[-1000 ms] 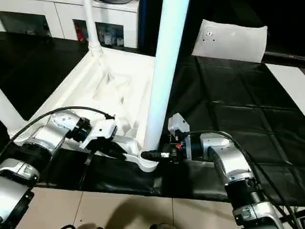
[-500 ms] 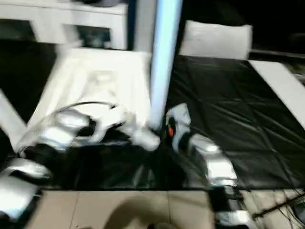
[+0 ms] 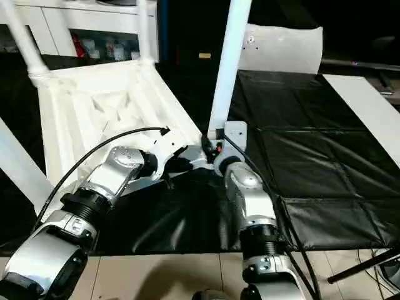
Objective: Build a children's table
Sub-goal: Rotate leg to tighten
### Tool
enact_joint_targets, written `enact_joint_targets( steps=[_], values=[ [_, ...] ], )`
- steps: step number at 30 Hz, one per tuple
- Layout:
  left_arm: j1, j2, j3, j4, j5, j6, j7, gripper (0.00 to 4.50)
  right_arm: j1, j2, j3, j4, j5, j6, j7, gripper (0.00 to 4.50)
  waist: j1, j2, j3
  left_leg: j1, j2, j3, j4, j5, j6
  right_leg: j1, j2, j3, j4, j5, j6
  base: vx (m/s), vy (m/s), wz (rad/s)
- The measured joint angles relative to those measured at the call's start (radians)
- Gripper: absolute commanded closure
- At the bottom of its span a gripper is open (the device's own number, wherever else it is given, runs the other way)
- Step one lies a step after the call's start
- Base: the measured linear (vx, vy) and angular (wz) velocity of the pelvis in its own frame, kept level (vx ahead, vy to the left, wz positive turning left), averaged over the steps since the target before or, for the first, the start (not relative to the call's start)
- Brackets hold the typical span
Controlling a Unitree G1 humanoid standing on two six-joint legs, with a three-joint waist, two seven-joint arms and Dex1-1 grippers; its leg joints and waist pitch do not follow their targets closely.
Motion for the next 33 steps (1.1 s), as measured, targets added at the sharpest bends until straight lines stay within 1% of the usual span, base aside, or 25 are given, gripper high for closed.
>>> enact_joint_targets(
  steps=[1, 2, 3, 5, 7, 8, 9, 10, 12, 13, 15, 17, 18, 20, 21, 23, 25, 27, 28, 29, 30, 33],
  values=[
    [0.001, 0.007, -0.004, -0.002, 0.000, -0.007, -0.011, 4.50, 0.008, -0.006, 0.005, -0.002, 0.007, -0.011, 0.026, 1.30, 0.000, 0.000, 0.000, 0.000, 0.000, 0.000, 0.000, 0.000, 0.000, 0.000, 0.000, 0.000, 0.000, 0.000, 0.000, 0.000, 0.000, 0.00],
    [0.001, 0.013, -0.007, -0.003, 0.000, -0.012, -0.021, 4.50, 0.012, -0.010, 0.006, -0.004, 0.008, -0.015, 0.041, 1.14, 0.000, 0.000, 0.000, 0.000, 0.000, 0.000, -0.001, 0.000, 0.000, 0.000, 0.000, 0.000, 0.000, 0.000, 0.000, 0.000, 0.000, 0.00],
    [0.007, 0.036, -0.020, -0.010, -0.001, -0.039, -0.052, 4.50, 0.029, -0.034, 0.016, -0.020, 0.017, -0.019, 0.092, 0.97, 0.000, 0.000, 0.000, 0.000, 0.000, 0.000, -0.001, 0.000, 0.000, -0.001, 0.000, 0.000, 0.000, 0.000, 0.000, 0.000, 0.000, 0.00],
    [0.019, 0.062, -0.024, -0.021, -0.010, -0.070, -0.097, 4.50, 0.056, -0.061, 0.035, -0.036, 0.034, -0.028, 0.166, 0.89, 0.001, 0.000, 0.000, 0.000, 0.001, 0.000, -0.002, 0.002, 0.002, -0.001, 0.001, 0.000, 0.000, 0.000, 0.000, 0.000, 0.000, 0.00],
    [0.025, 0.078, -0.026, -0.024, -0.019, -0.086, -0.126, 4.50, 0.060, -0.076, 0.038, -0.037, 0.048, -0.028, 0.211, 0.81, 0.002, 0.001, 0.000, 0.000, 0.001, 0.000, -0.001, 0.002, 0.002, -0.001, 0.001, 0.000, 0.000, 0.000, 0.000, 0.000, 0.000, 0.00],
    [0.027, 0.091, -0.028, -0.024, -0.019, -0.101, -0.141, 4.50, 0.061, -0.092, 0.040, -0.038, 0.052, -0.033, 0.236, 0.58, 0.004, 0.001, 0.000, 0.000, 0.001, 0.000, -0.001, 0.002, 0.002, -0.001, 0.000, 0.000, 0.000, 0.000, 0.000, 0.000, 0.000, 0.00],
    [0.032, 0.106, -0.030, -0.024, -0.021, -0.123, -0.165, 4.50, 0.063, -0.122, 0.050, -0.039, 0.057, -0.037, 0.278, 0.51, 0.005, 0.001, 0.001, -0.001, 0.001, 0.000, -0.001, 0.002, 0.002, -0.001, 0.000, 0.000, 0.000, 0.000, 0.000, 0.000, 0.000, 0.00],
    [0.038, 0.125, -0.037, -0.024, -0.022, -0.163, -0.204, 4.50, 0.067, -0.161, 0.059, -0.040, 0.062, -0.049, 0.338, 0.49, 0.007, 0.001, 0.001, -0.001, 0.000, 0.000, 0.000, 0.001, 0.002, -0.001, 0.000, 0.000, 0.000, 0.000, 0.000, 0.000, 0.000, 0.00],
    [0.044, 0.161, -0.046, -0.019, -0.031, -0.218, -0.273, 4.50, 0.082, -0.228, 0.068, -0.060, 0.081, -0.056, 0.438, 0.43, 0.020, 0.001, 0.001, -0.001, 0.001, 0.000, 0.000, 0.001, 0.002, -0.001, 0.000, 0.000, 0.000, 0.000, 0.000, 0.000, 0.000, 0.00],
    [0.045, 0.178, -0.050, -0.013, -0.036, -0.242, -0.298, 4.50, 0.087, -0.247, 0.069, -0.068, 0.087, -0.056, 0.477, 0.43, 0.024, 0.001, 0.001, -0.001, 0.001, 0.000, 0.000, 0.001, 0.002, -0.001, 0.000, 0.000, 0.001, 0.000, 0.000, 0.000, 0.000, 0.00],
    [0.045, 0.203, -0.058, 0.003, -0.041, -0.295, -0.355, 4.50, 0.094, -0.293, 0.090, -0.080, 0.101, -0.056, 0.586, 0.43, 0.031, 0.001, 0.001, -0.001, 0.001, 0.000, 0.001, 0.001, 0.002, -0.001, 0.000, 0.000, 0.001, 0.000, 0.000, 0.000, 0.000, 0.00],
    [0.045, 0.212, -0.059, 0.005, -0.046, -0.311, -0.383, 4.50, 0.094, -0.303, 0.095, -0.081, 0.115, -0.056, 0.632, 0.43, 0.034, 0.001, 0.001, -0.001, 0.001, 0.000, 0.001, 0.001, 0.002, -0.001, 0.000, 0.000, 0.001, 0.000, 0.000, 0.000, 0.000, 0.00],
    [0.045, 0.217, -0.060, 0.006, -0.049, -0.319, -0.397, 4.50, 0.095, -0.310, 0.108, -0.084, 0.121, -0.056, 0.663, 0.76, 0.036, 0.001, 0.001, -0.001, 0.001, 0.000, 0.002, 0.001, 0.002, -0.001, 0.000, 0.000, 0.001, 0.000, 0.000, 0.000, 0.000, 0.00],
    [0.042, 0.236, -0.068, 0.017, -0.061, -0.352, -0.460, 4.50, 0.103, -0.352, 0.139, -0.097, 0.141, -0.052, 0.765, 0.82, 0.040, 0.001, 0.001, -0.001, 0.001, 0.000, 0.003, 0.001, 0.003, -0.001, 0.000, 0.000, 0.001, 0.000, 0.000, 0.000, 0.000, 0.00],
    [0.042, 0.250, -0.071, 0.026, -0.069, -0.375, -0.501, 4.50, 0.108, -0.379, 0.147, -0.099, 0.156, -0.050, 0.815, 0.96, 0.043, 0.001, 0.001, -0.001, 0.001, 0.000, 0.003, 0.001, 0.004, -0.001, 0.000, 0.000, 0.001, -0.001, 0.000, 0.000, 0.000, 0.00],
    [0.041, 0.262, -0.073, 0.037, -0.078, -0.400, -0.542, 4.50, 0.109, -0.399, 0.149, -0.099, 0.164, -0.046, 0.858, 1.20, 0.047, 0.000, 0.001, -0.001, 0.001, 0.000, 0.003, 0.001, 0.004, -0.001, 0.000, 0.000, 0.001, -0.001, 0.000, 0.000, 0.000, 0.00],
    [0.037, 0.271, -0.078, 0.045, -0.079, -0.422, -0.576, 4.50, 0.109, -0.405, 0.163, -0.099, 0.170, -0.042, 0.901, 1.30, 0.051, 0.000, 0.001, -0.001, 0.001, 0.000, 0.003, 0.001, 0.004, -0.001, 0.000, 0.000, 0.002, -0.001, 0.000, 0.000, 0.000, 0.00],
    [0.036, 0.276, -0.087, 0.045, -0.079, -0.438, -0.609, 4.50, 0.109, -0.409, 0.178, -0.099, 0.170, -0.032, 0.938, 1.55, 0.056, 0.000, 0.001, -0.001, 0.001, 0.000, 0.004, 0.001, 0.004, -0.001, -0.001, 0.000, 0.002, -0.001, 0.000, 0.000, 0.000, 0.00],
    [0.036, 0.276, -0.089, 0.045, -0.079, -0.439, -0.613, 4.50, 0.109, -0.410, 0.181, -0.099, 0.170, -0.032, 0.943, 1.55, 0.057, 0.000, 0.001, -0.001, 0.001, 0.000, 0.004, 0.001, 0.004, -0.001, -0.001, 0.000, 0.002, -0.001, 0.000, 0.000, 0.000, 0.00],
    [0.035, 0.277, -0.095, 0.045, -0.080, -0.445, -0.629, 4.50, 0.108, -0.412, 0.191, -0.099, 0.170, -0.032, 0.959, 1.69, 0.061, 0.000, 0.001, 0.000, 0.001, 0.000, 0.004, 0.001, 0.004, 0.000, -0.001, -0.001, 0.002, -0.001, 0.000, 0.000, 0.000, 0.00],
    [0.034, 0.277, -0.099, 0.045, -0.080, -0.450, -0.636, 4.50, 0.108, -0.412, 0.198, -0.099, 0.170, -0.032, 0.967, 1.69, 0.063, 0.000, 0.001, 0.000, 0.001, 0.000, 0.005, 0.001, 0.004, 0.000, -0.001, -0.001, 0.002, -0.001, 0.000, 0.000, 0.000, 0.00],
    [0.031, 0.277, -0.108, 0.045, -0.080, -0.463, -0.657, 4.50, 0.108, -0.415, 0.212, -0.099, 0.172, -0.031, 0.992, 2.03, 0.066, 0.000, 0.000, 0.000, 0.001, 0.000, 0.005, 0.000, 0.003, 0.000, -0.001, -0.001, 0.002, -0.001, 0.000, 0.000, 0.000, 0.00]
  ],
)
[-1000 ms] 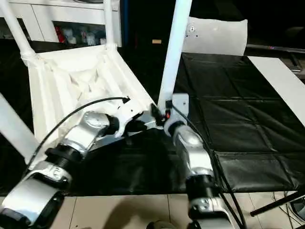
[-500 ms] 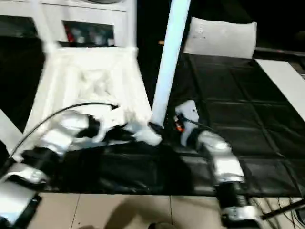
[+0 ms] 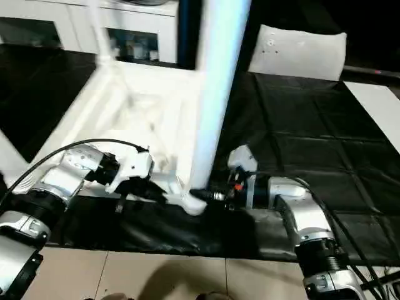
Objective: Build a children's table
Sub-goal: Rotate leg to tighten
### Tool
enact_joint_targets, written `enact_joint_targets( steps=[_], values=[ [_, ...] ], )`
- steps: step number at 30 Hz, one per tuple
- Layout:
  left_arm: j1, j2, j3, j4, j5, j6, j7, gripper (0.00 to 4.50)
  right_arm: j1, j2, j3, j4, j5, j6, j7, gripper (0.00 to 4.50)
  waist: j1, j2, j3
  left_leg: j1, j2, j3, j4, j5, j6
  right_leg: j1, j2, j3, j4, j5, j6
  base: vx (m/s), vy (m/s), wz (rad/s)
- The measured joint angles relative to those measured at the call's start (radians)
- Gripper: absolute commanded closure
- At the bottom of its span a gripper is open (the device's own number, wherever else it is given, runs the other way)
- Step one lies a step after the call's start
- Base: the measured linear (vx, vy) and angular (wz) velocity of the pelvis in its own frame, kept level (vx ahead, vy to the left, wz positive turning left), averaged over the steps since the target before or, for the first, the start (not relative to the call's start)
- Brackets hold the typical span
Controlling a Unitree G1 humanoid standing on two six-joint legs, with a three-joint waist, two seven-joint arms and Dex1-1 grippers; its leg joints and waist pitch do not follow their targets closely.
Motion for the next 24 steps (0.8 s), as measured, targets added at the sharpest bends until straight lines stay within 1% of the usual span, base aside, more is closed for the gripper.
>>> enact_joint_targets(
  steps=[2, 3, 4, 9, 11, 13, 17, 19, 20, 21, 23, 24],
  values=[
    [0.000, 0.000, -0.002, 0.000, 0.000, -0.006, -0.010, 4.50, -0.001, -0.003, 0.013, 0.000, 0.002, 0.000, 0.016, 2.11, 0.001, 0.000, 0.000, 0.000, 0.000, 0.000, 0.000, 0.000, 0.000, 0.000, 0.000, 0.000, 0.000, 0.000, 0.000, 0.000, 0.000, 0.00],
    [0.000, 0.000, -0.003, 0.000, 0.000, -0.011, -0.016, 4.50, -0.001, -0.004, 0.014, 0.000, 0.002, 0.000, 0.021, 2.36, 0.001, 0.000, 0.000, -0.001, 0.000, 0.000, 0.000, 0.000, 0.000, 0.000, 0.000, 0.000, 0.000, 0.000, 0.000, 0.000, 0.000, 0.00],
    [-0.001, -0.001, -0.004, 0.001, 0.000, -0.015, -0.020, 4.50, -0.001, -0.004, 0.015, 0.000, 0.002, 0.000, 0.026, 2.42, 0.001, 0.000, 0.000, -0.002, 0.000, 0.000, 0.000, 0.000, 0.000, 0.000, 0.000, 0.000, 0.000, 0.000, 0.000, 0.000, 0.000, 0.00],
    [-0.010, -0.004, -0.007, 0.019, 0.000, -0.021, -0.026, 4.50, -0.002, -0.003, 0.019, -0.001, 0.001, 0.003, 0.029, 2.53, 0.003, 0.000, 0.000, -0.002, 0.000, 0.000, 0.000, 0.000, 0.000, 0.000, 0.000, 0.000, 0.001, 0.000, 0.000, 0.000, 0.000, 0.00],
    [-0.012, -0.008, -0.005, 0.021, 0.000, -0.012, -0.025, 4.50, -0.001, -0.005, 0.018, -0.013, 0.002, 0.026, 0.024, 2.54, 0.005, 0.000, 0.000, -0.002, 0.000, 0.000, 0.000, 0.000, 0.000, 0.000, 0.000, 0.000, 0.001, 0.000, 0.000, 0.000, 0.000, 0.00],
    [-0.013, -0.015, 0.001, 0.021, -0.001, 0.020, -0.016, 4.50, 0.021, -0.005, 0.011, -0.057, 0.005, 0.072, -0.005, 2.54, 0.012, 0.000, 0.000, 0.000, 0.000, 0.000, 0.000, 0.000, 0.000, 0.001, 0.000, 0.000, 0.001, 0.000, 0.000, 0.000, 0.000, 0.00],
    [-0.018, -0.027, 0.008, 0.015, 0.004, 0.090, 0.024, 4.50, 0.041, 0.017, 0.005, -0.093, 0.000, 0.115, -0.083, 2.54, 0.015, -0.001, -0.001, 0.003, 0.000, 0.000, 0.001, -0.001, -0.006, 0.004, 0.000, 0.000, 0.001, -0.002, 0.004, 0.000, 0.000, 0.00],
    [-0.018, -0.037, 0.029, 0.008, 0.017, 0.167, 0.095, 4.50, 0.058, 0.079, -0.028, -0.105, -0.023, 0.128, -0.209, 2.54, 0.008, -0.001, -0.001, 0.005, 0.000, 0.000, 0.002, 0.001, -0.009, 0.005, 0.000, 0.000, 0.002, -0.002, 0.005, 0.000, 0.000, 0.00],
    [-0.019, -0.041, 0.038, 0.006, 0.024, 0.194, 0.132, 4.50, 0.057, 0.111, -0.040, -0.105, -0.038, 0.134, -0.274, 2.54, -0.002, -0.001, -0.001, 0.005, 0.000, 0.000, 0.002, 0.002, -0.010, 0.005, 0.000, 0.000, 0.002, -0.002, 0.005, -0.051, -0.001, -0.04],
    [-0.019, -0.048, 0.040, 0.005, 0.025, 0.208, 0.154, 4.50, 0.056, 0.124, -0.046, -0.105, -0.043, 0.137, -0.314, 2.54, -0.010, -0.001, -0.001, 0.005, 0.000, 0.000, 0.003, 0.002, -0.010, 0.005, 0.000, 0.000, 0.001, -0.002, 0.005, -0.051, -0.001, -0.04],
    [-0.017, -0.089, 0.062, -0.005, 0.036, 0.284, 0.262, 4.50, 0.044, 0.204, -0.092, -0.087, -0.077, 0.150, -0.482, 2.55, -0.033, -0.004, -0.002, 0.004, 0.000, -0.001, 0.005, 0.002, -0.009, 0.005, 0.000, 0.000, -0.001, -0.002, 0.005, 0.000, 0.000, 0.00],
    [-0.018, -0.111, 0.076, -0.007, 0.043, 0.319, 0.321, 4.50, 0.024, 0.253, -0.110, -0.067, -0.098, 0.155, -0.580, 2.55, -0.046, -0.003, -0.002, 0.004, 0.000, -0.001, 0.007, 0.002, -0.009, 0.004, 0.000, 0.000, -0.002, -0.002, 0.005, 0.000, 0.000, 0.00]
  ],
)
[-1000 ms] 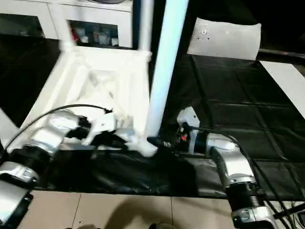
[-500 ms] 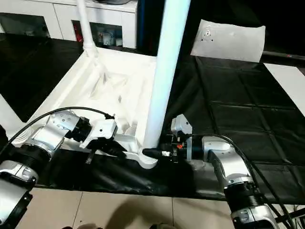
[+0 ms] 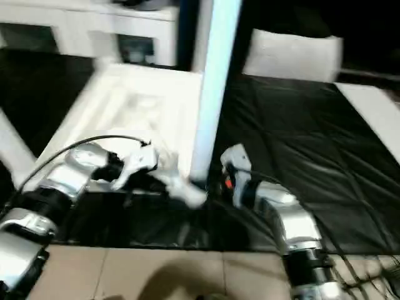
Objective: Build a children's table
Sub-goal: Rotate leg to tighten
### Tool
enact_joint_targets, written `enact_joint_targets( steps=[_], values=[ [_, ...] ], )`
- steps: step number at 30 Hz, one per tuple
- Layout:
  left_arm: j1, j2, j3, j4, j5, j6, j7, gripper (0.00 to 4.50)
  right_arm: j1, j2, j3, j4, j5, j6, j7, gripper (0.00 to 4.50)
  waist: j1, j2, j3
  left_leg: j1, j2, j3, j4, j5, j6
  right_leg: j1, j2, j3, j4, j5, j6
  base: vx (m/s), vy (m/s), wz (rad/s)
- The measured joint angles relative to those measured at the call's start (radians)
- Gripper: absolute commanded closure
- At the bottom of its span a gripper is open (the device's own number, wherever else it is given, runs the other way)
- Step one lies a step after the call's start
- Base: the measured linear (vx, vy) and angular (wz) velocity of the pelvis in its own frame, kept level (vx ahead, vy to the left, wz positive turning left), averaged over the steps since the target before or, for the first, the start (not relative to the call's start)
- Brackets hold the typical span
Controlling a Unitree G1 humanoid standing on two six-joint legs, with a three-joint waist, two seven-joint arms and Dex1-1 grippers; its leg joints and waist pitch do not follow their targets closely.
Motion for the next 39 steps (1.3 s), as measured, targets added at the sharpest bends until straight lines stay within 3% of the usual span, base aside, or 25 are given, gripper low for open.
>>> enact_joint_targets(
  steps=[4, 9, 10, 17, 23, 28, 31, 34, 39],
  values=[
    [-0.001, -0.076, 0.036, -0.005, 0.006, 0.097, 0.159, 4.50, -0.067, 0.103, -0.043, 0.069, -0.038, 0.002, -0.248, 2.56, -0.024, 0.000, 0.000, -0.002, 0.000, -0.003, -0.001, 0.000, 0.000, 0.000, 0.000, -0.002, -0.009, 0.000, 0.000, 0.000, 0.000, 0.00],
    [-0.009, -0.145, 0.055, -0.018, 0.027, 0.168, 0.324, 4.50, -0.149, 0.187, -0.079, 0.164, -0.091, -0.031, -0.462, 2.56, -0.030, 0.000, 0.000, -0.003, -0.001, -0.001, -0.001, -0.001, 0.002, 0.000, 0.000, 0.000, -0.011, 0.007, -0.005, 0.000, 0.000, 0.00],
    [-0.009, -0.153, 0.055, -0.022, 0.031, 0.173, 0.342, 4.50, -0.161, 0.197, -0.087, 0.179, -0.102, -0.041, -0.483, 2.00, -0.030, 0.000, 0.000, -0.003, -0.002, -0.001, -0.001, -0.002, 0.004, 0.000, 0.000, 0.001, -0.011, 0.012, -0.005, 0.000, 0.000, 0.00],
    [-0.008, -0.150, 0.044, -0.051, 0.039, 0.175, 0.332, 4.50, -0.156, 0.201, -0.094, 0.177, -0.092, -0.084, -0.468, 1.42, -0.025, 0.000, 0.000, -0.003, 0.000, 0.000, -0.010, -0.003, 0.006, -0.004, 0.002, 0.000, -0.011, 0.019, -0.003, 0.000, 0.000, 0.00],
    [0.026, -0.091, 0.024, -0.088, 0.024, 0.097, 0.241, 4.50, -0.096, 0.118, -0.057, 0.141, -0.059, -0.116, -0.298, 0.93, -0.021, 0.003, 0.001, -0.004, 0.000, 0.000, -0.010, -0.003, 0.006, -0.004, 0.002, 0.000, -0.012, 0.019, -0.004, 0.000, 0.000, 0.00],
    [0.051, -0.027, 0.002, -0.083, 0.010, -0.052, 0.102, 4.50, -0.077, 0.017, -0.033, 0.130, -0.042, -0.159, -0.128, 0.49, -0.002, 0.009, 0.004, -0.004, -0.001, 0.000, -0.009, -0.003, 0.005, -0.004, 0.001, 0.000, -0.011, 0.020, -0.004, 0.000, 0.000, 0.00],
    [0.057, -0.002, -0.001, -0.078, 0.000, -0.095, 0.037, 4.50, -0.065, -0.044, -0.016, 0.114, -0.022, -0.179, -0.005, 0.49, 0.011, 0.009, 0.004, -0.003, 0.000, 0.000, -0.008, -0.003, 0.005, -0.004, 0.001, 0.000, -0.010, 0.020, -0.004, 0.000, 0.000, 0.00],
    [0.054, 0.016, -0.005, -0.064, -0.016, -0.123, -0.013, 4.50, -0.039, -0.095, 0.031, 0.088, 0.005, -0.188, 0.143, 0.49, 0.014, 0.009, 0.004, -0.004, -0.001, 0.001, -0.009, -0.003, 0.005, -0.004, 0.000, 0.000, -0.011, 0.020, -0.004, 0.000, 0.000, 0.00],
    [0.036, 0.052, -0.006, -0.006, -0.041, -0.190, -0.118, 4.50, -0.023, -0.173, 0.061, 0.085, 0.050, -0.184, 0.342, 0.96, 0.020, 0.009, 0.004, -0.004, 0.000, 0.001, -0.008, -0.003, 0.005, -0.004, 0.000, 0.000, -0.011, 0.020, -0.004, 0.000, 0.000, 0.00]
  ],
)
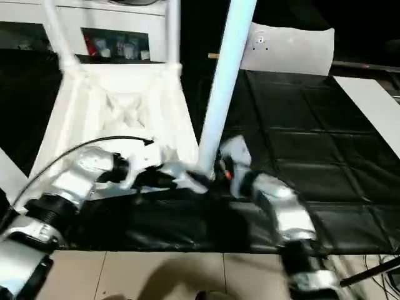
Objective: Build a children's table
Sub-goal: Rotate leg to tighten
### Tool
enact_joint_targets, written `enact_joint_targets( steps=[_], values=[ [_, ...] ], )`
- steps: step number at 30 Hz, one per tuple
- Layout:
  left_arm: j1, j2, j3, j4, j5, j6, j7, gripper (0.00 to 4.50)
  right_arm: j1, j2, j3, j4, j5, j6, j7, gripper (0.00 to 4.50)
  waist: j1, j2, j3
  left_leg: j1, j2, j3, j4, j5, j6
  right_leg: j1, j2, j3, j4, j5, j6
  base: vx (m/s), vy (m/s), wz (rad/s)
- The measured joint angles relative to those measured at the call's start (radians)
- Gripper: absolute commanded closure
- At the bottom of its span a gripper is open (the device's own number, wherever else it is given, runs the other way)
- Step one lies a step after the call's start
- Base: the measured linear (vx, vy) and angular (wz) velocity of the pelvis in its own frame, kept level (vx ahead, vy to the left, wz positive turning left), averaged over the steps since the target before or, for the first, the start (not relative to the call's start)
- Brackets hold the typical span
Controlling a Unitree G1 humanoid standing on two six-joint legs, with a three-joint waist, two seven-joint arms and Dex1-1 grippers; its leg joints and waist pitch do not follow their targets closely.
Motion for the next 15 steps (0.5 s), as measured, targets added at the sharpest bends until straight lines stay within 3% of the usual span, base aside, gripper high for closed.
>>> enact_joint_targets(
  steps=[15],
  values=[
    [-0.003, 0.033, -0.040, 0.021, -0.018, -0.110, -0.202, 4.50, -0.014, -0.062, 0.061, 0.007, 0.043, 0.027, 0.242, 2.14, 0.028, -0.001, -0.001, 0.001, 0.000, 0.000, 0.002, 0.000, 0.001, 0.000, -0.001, -0.001, 0.000, 0.000, 0.000, 0.000, 0.000, 0.00]
  ],
)
